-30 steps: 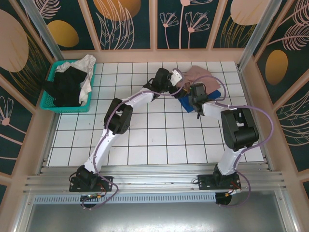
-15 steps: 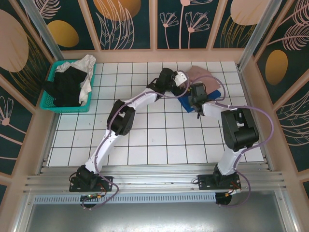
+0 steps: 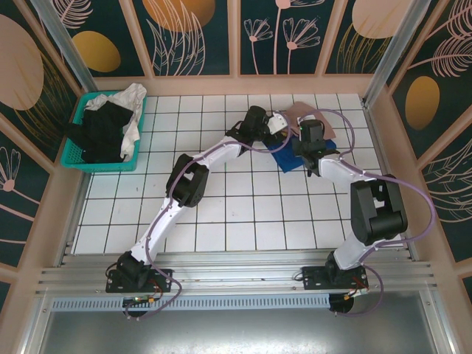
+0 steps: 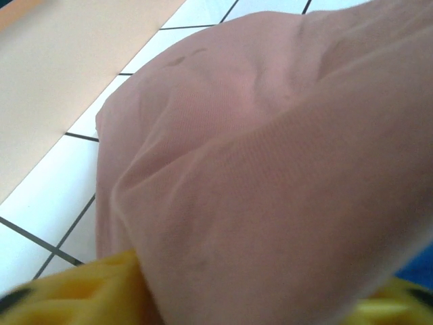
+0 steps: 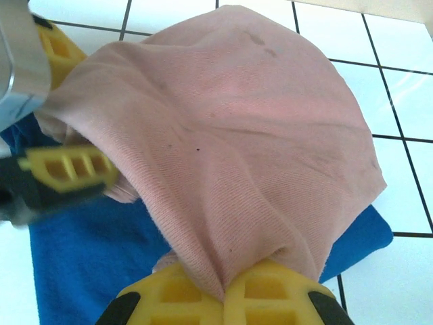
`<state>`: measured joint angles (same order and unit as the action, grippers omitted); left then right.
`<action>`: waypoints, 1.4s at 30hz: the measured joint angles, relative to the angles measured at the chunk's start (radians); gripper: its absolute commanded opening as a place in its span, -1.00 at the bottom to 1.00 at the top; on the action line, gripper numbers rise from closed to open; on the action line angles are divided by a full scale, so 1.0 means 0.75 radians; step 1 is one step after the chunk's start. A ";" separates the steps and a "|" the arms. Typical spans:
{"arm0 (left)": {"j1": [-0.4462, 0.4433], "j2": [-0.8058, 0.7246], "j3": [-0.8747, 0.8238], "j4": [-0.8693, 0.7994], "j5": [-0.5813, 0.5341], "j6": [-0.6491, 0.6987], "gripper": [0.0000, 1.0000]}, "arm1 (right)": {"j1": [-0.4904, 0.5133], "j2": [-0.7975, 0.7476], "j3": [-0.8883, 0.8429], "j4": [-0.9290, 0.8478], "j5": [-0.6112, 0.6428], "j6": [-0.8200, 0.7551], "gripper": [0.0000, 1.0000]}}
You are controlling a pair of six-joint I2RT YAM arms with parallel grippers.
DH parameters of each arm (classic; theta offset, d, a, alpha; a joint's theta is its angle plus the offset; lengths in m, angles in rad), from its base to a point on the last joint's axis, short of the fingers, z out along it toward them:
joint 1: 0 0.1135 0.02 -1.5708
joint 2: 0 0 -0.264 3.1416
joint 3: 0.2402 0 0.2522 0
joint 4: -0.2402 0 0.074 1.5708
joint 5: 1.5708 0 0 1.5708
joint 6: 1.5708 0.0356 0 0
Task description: Fold and stack the t-shirts
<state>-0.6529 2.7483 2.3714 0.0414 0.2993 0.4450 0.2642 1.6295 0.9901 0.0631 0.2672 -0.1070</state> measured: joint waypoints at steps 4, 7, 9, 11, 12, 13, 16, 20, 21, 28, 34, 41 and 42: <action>0.001 0.005 0.026 0.009 -0.066 0.045 -0.71 | -0.025 -0.020 0.000 -0.028 -0.010 -0.036 -1.00; 0.002 0.008 0.071 0.027 -0.107 0.080 -0.81 | -0.028 -0.034 0.000 -0.049 -0.016 -0.062 -1.00; 0.004 0.008 0.092 0.063 -0.137 0.109 -0.81 | -0.028 -0.040 0.000 -0.069 -0.034 -0.072 -1.00; 0.007 0.008 0.101 0.106 -0.160 0.144 -0.82 | -0.028 -0.043 0.000 -0.090 -0.055 -0.085 -1.00; 0.009 0.008 0.101 0.123 -0.169 0.165 -0.82 | -0.027 -0.043 -0.001 -0.094 -0.068 -0.091 -1.00; 0.011 0.008 0.101 0.142 -0.176 0.188 -0.82 | -0.026 -0.043 -0.004 -0.095 -0.081 -0.095 -1.00; 0.014 0.008 0.095 0.202 -0.198 0.260 -0.76 | -0.008 -0.043 -0.024 -0.093 -0.120 -0.105 -1.00; 0.016 -0.028 -0.054 0.327 -0.218 0.359 -0.58 | 0.038 -0.043 -0.055 -0.095 -0.144 -0.132 -1.00; 0.018 -0.052 -0.135 0.360 -0.230 0.376 -0.55 | 0.047 -0.042 -0.059 -0.096 -0.143 -0.137 -1.00; 0.078 -0.175 -0.598 0.526 -0.256 0.404 -0.55 | 0.065 -0.043 -0.053 -0.178 -0.124 -0.200 -1.00; 0.108 -0.223 -0.642 0.605 -0.236 0.393 -0.59 | 0.119 -0.055 0.056 -0.282 -0.094 -0.287 -1.00; 0.121 -0.238 -0.641 0.647 -0.238 0.377 -0.62 | 0.248 -0.046 0.159 -0.437 0.021 -0.344 -1.00; 0.121 -0.238 -0.641 0.647 -0.238 0.374 -0.62 | 0.264 -0.041 0.168 -0.457 0.029 -0.349 -1.00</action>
<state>-0.5625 2.5702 1.8904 0.5270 0.1207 0.7254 0.4622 1.5986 1.1160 -0.2798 0.2890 -0.3687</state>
